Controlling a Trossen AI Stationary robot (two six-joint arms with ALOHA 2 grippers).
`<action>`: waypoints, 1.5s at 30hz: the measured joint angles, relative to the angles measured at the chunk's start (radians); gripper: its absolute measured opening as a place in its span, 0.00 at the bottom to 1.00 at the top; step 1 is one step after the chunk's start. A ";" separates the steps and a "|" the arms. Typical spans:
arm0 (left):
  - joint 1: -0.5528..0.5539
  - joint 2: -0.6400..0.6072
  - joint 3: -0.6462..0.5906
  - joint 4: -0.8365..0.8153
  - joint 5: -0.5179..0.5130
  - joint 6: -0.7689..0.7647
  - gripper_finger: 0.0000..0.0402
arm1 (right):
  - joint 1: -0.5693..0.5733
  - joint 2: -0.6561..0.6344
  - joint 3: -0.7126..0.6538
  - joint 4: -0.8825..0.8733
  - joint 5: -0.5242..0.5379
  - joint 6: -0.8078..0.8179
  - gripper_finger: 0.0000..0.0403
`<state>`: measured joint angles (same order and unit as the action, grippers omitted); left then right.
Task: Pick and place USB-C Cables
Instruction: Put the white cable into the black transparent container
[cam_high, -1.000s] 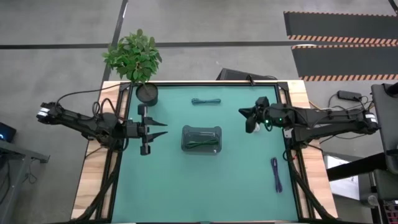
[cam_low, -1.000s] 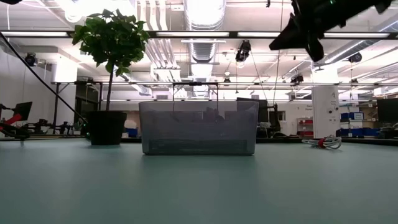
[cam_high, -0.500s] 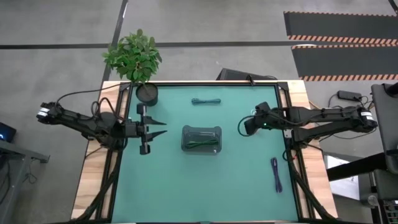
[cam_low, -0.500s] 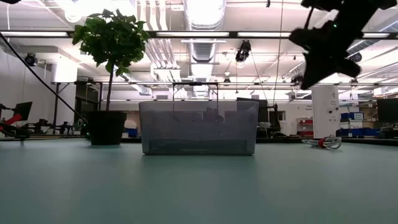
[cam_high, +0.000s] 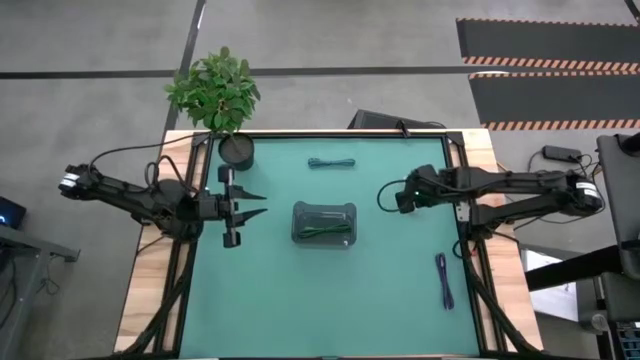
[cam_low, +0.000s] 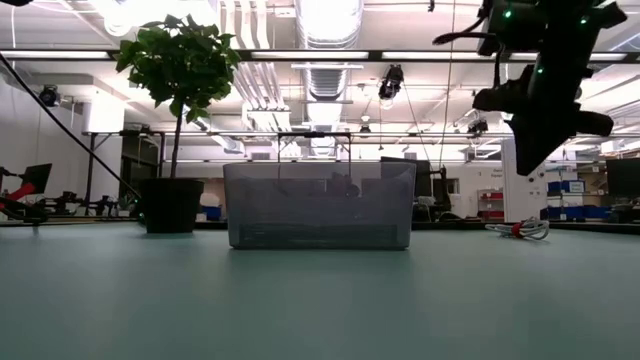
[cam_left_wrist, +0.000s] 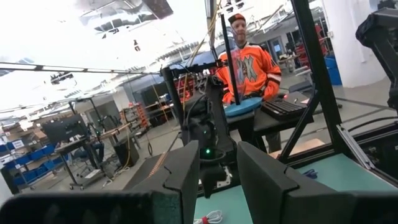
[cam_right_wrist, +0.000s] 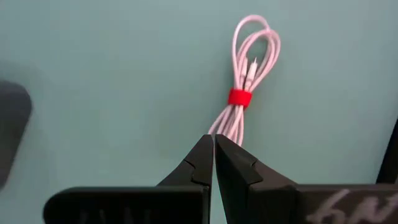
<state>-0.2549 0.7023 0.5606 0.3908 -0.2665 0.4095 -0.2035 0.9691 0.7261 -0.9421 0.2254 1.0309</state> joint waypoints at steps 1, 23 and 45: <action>0.000 0.000 0.000 0.000 0.000 0.000 0.23 | -0.013 0.004 0.000 0.001 -0.011 -0.006 0.02; 0.000 -0.006 0.001 0.020 0.000 0.071 0.23 | -0.210 0.181 0.000 0.025 -0.080 -0.169 0.19; 0.000 -0.004 0.001 0.048 0.000 0.131 0.23 | -0.210 0.355 0.000 0.168 -0.066 -0.168 0.48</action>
<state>-0.2546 0.6983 0.5617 0.4388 -0.2661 0.5404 -0.4133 1.3244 0.7258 -0.7740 0.1596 0.8627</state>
